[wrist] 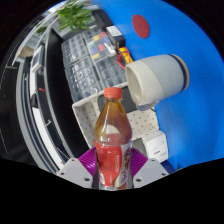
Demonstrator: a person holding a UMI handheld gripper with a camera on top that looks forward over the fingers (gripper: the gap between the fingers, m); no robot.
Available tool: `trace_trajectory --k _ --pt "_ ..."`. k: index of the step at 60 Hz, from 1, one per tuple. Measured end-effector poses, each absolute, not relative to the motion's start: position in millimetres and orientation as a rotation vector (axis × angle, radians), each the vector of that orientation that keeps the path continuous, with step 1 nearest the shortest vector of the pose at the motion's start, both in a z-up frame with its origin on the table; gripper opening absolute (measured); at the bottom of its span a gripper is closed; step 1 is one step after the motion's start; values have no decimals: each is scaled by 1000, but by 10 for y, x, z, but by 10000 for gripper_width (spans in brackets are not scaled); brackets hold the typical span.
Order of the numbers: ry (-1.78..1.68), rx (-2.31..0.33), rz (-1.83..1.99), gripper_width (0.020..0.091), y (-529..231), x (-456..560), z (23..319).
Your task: Pour water
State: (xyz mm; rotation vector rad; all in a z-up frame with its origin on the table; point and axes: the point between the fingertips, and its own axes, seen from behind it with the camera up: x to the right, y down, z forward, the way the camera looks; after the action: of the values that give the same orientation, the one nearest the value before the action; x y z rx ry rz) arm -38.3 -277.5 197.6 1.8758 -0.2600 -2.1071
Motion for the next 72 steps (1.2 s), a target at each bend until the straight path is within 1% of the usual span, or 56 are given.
trace_trajectory --k 9,19,26,30,38,41,46,47,48,49,54,59,63,68,72 --pt "-370 1841 -2050 407 -2678 -416 1939" --pt "-339 1866 -2032 408 -2729 -444 1887" --pt "-225 1927 -2078 409 -2783 -423 1908" --pt "-32 2003 -2172 409 -2840 -413 1970" --pt "601 2160 -2450 409 -2808 -429 2208" --pt "825 2218 -2500 410 -2679 -419 2434" --pt "1177 2287 -2568 409 -2435 -472 2618" --pt "1234 2283 -2621 409 -2380 -512 2582" --pt "1296 2299 -2628 409 -2328 -527 2619" --pt "1361 2342 -2592 409 -2277 -482 2719" --pt "1601 2469 -2603 409 -1889 -523 2830" --pt "1838 2597 -2579 412 -1498 -551 2844" --pt "2000 2712 -2500 410 -1177 -553 2791" --pt "2159 2861 -2359 409 -775 -570 2619" --pt "2220 2971 -2240 409 -518 -551 2453"
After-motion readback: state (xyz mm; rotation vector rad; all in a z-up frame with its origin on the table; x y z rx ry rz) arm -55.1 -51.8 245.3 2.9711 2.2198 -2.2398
